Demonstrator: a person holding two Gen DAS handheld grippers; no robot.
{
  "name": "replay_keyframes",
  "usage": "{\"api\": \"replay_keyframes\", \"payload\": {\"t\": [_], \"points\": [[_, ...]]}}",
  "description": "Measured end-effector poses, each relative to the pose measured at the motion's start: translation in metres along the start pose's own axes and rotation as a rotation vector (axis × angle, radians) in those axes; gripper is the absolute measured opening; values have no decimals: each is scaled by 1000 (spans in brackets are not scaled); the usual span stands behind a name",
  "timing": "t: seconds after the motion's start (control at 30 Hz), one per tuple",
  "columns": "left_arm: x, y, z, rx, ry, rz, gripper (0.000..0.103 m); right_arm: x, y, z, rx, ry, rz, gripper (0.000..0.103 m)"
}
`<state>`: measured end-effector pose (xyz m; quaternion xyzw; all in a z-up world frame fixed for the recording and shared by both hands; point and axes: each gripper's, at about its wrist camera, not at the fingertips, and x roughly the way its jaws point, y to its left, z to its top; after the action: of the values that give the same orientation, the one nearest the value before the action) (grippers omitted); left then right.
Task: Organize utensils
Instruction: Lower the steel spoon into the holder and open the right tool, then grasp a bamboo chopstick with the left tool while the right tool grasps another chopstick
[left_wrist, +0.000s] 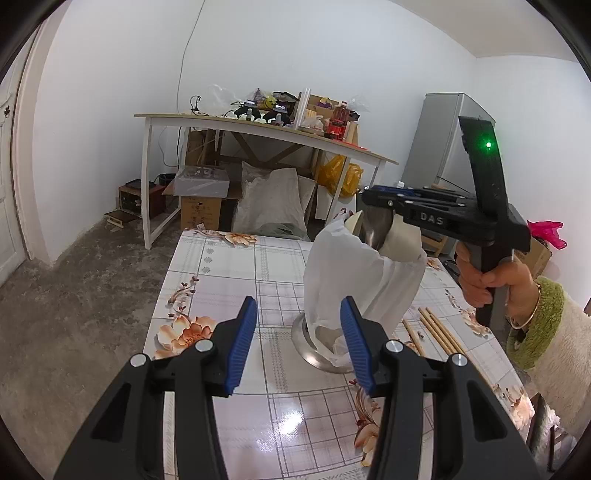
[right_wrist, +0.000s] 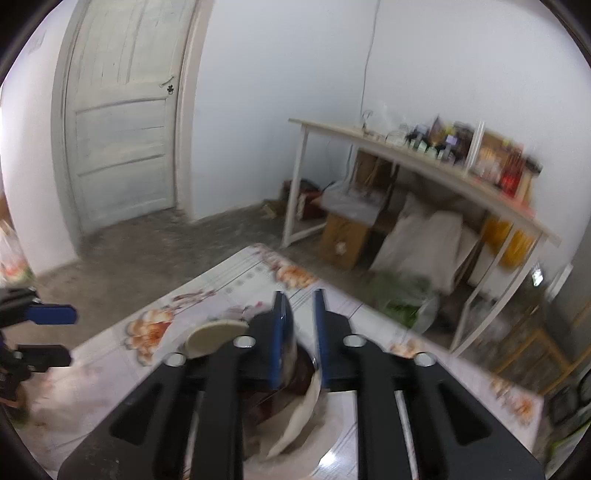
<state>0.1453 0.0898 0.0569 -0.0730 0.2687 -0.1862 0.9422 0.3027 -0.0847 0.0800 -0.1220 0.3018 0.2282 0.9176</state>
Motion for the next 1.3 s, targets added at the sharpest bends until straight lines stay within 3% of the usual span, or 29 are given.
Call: {"api": "replay_keyframes", "payload": {"t": [0.1, 0.2, 0.47, 0.6, 0.83, 0.93, 1.03, 1.3], "points": [[-1, -2, -1, 0, 3, -3, 46, -13, -9, 1, 65, -9, 53, 39], [-2, -4, -1, 1, 4, -7, 46, -32, -22, 5, 153, -43, 109, 44], [-6, -22, -6, 28, 36, -55, 48, -94, -59, -12, 366, -94, 138, 48], [-2, -36, -15, 59, 90, -104, 53, -116, -62, -49, 446, -21, 91, 48], [19, -69, -53, 98, 232, -162, 55, -115, -23, -151, 527, 222, 16, 47], [32, -89, -78, 132, 309, -135, 55, -101, 0, -190, 546, 327, -4, 41], [40, -107, -97, 163, 345, -120, 53, -94, 15, -213, 538, 373, -35, 36], [59, -132, -121, 283, 361, -7, 28, -83, 28, -231, 502, 416, -48, 27]]}}
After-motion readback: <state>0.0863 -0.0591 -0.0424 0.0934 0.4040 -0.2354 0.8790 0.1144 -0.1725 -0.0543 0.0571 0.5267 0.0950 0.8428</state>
